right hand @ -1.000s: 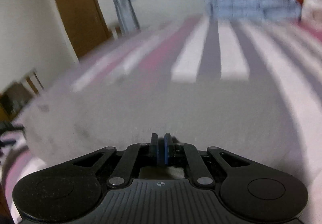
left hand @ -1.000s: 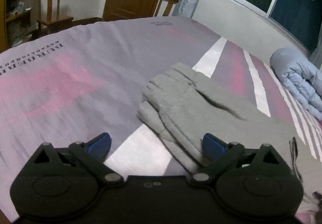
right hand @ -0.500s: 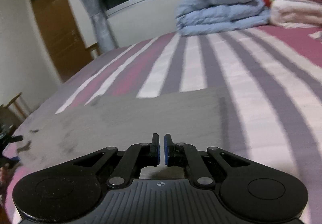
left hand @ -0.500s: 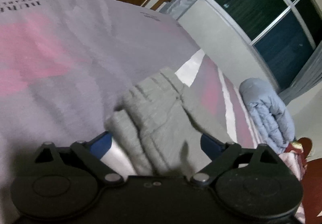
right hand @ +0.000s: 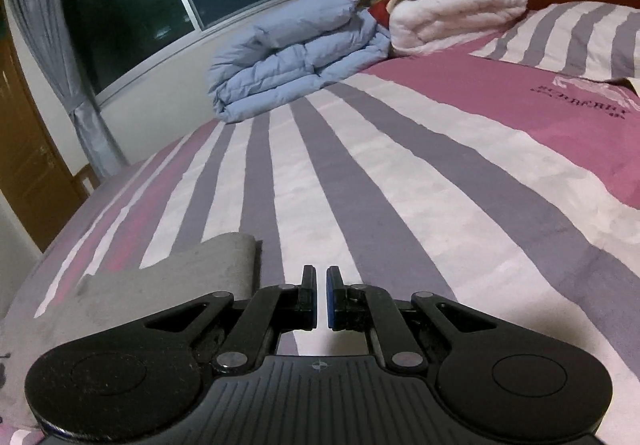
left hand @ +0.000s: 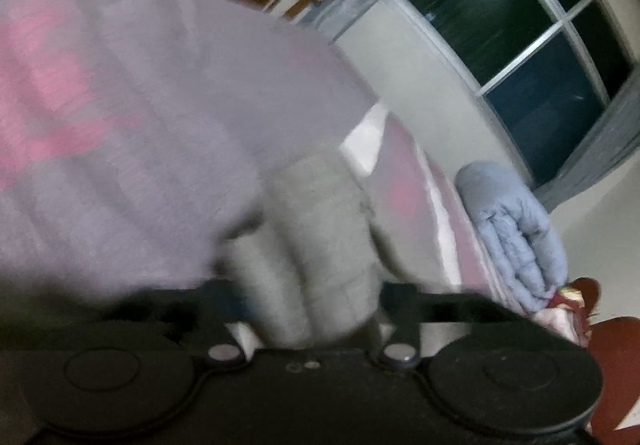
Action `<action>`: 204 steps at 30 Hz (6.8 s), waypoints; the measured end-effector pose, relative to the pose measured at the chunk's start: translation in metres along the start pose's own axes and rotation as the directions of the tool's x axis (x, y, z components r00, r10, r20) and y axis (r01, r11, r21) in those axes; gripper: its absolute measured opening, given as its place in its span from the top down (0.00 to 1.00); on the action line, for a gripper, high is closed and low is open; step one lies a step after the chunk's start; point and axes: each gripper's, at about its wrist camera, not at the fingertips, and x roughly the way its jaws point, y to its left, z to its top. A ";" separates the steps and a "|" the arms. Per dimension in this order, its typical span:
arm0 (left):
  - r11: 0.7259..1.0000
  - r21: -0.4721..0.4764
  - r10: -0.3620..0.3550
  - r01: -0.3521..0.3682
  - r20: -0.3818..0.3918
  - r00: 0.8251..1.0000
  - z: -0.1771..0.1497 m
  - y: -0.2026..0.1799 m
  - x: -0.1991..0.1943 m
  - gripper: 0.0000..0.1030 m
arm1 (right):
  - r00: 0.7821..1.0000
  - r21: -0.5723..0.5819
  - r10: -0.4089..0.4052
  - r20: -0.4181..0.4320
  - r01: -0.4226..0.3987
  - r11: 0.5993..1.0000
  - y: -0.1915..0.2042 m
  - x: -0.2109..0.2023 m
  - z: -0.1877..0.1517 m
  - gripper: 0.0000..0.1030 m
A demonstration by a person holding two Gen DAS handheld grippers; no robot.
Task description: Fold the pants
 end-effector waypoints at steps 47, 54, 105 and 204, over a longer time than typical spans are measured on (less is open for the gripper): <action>0.577 0.805 -0.068 0.137 -0.121 0.990 -0.297 -0.347 0.048 0.79 | 1.000 0.106 0.029 -0.006 -0.029 0.994 -0.096 -0.012 0.011 0.94; 0.539 0.836 -0.041 0.105 -0.099 0.994 -0.316 -0.352 0.051 0.79 | 1.000 0.110 0.018 -0.010 -0.016 0.994 -0.096 -0.011 0.008 0.94; 0.898 0.423 0.086 -0.121 0.099 0.991 -0.136 -0.129 -0.041 0.20 | 0.914 0.159 0.385 -0.129 -0.364 0.918 0.076 0.011 -0.028 0.40; 0.844 0.506 0.160 -0.175 0.074 0.984 -0.148 -0.138 -0.031 0.15 | 0.919 0.388 0.346 -0.187 -0.255 0.886 0.021 0.048 -0.020 0.52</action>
